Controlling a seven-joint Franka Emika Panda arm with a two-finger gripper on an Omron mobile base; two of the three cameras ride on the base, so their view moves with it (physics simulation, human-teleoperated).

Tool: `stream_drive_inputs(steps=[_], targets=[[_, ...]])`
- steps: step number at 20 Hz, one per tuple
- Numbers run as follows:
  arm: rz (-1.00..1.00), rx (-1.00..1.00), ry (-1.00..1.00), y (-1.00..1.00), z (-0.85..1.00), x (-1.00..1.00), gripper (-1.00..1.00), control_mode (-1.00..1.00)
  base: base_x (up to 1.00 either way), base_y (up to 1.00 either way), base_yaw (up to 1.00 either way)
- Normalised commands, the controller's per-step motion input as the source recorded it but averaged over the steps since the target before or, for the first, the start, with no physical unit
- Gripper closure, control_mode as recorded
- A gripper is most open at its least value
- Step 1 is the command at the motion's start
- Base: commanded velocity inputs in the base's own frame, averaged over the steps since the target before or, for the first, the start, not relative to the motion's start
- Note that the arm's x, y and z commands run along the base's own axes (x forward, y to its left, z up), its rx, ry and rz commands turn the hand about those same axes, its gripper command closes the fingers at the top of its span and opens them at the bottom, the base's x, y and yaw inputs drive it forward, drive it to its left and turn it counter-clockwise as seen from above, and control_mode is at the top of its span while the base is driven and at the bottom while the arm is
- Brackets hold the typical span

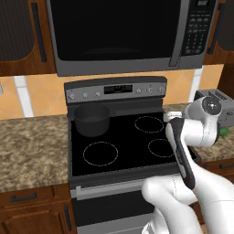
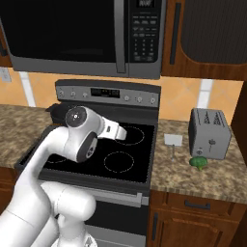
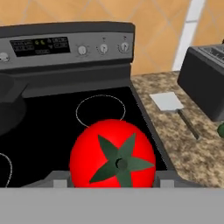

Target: Put the tomato and broccoli in the pot. Retrieve the spatula and lightly stir the vegetables in the pot.

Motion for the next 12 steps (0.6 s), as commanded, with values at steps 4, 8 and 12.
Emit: stream_drive_inputs(steps=[4,8,12], targets=[[0.08,0.0,0.0,1.0,0.36,0.08,1.0,-1.0,0.0,0.0,0.0],[0.1,0.0,0.0,1.0,0.33,0.01,1.0,-1.0,0.0,0.0,0.0],[0.1,0.0,0.0,1.0,0.34,0.0,1.0,-1.0,0.0,0.0,0.0]])
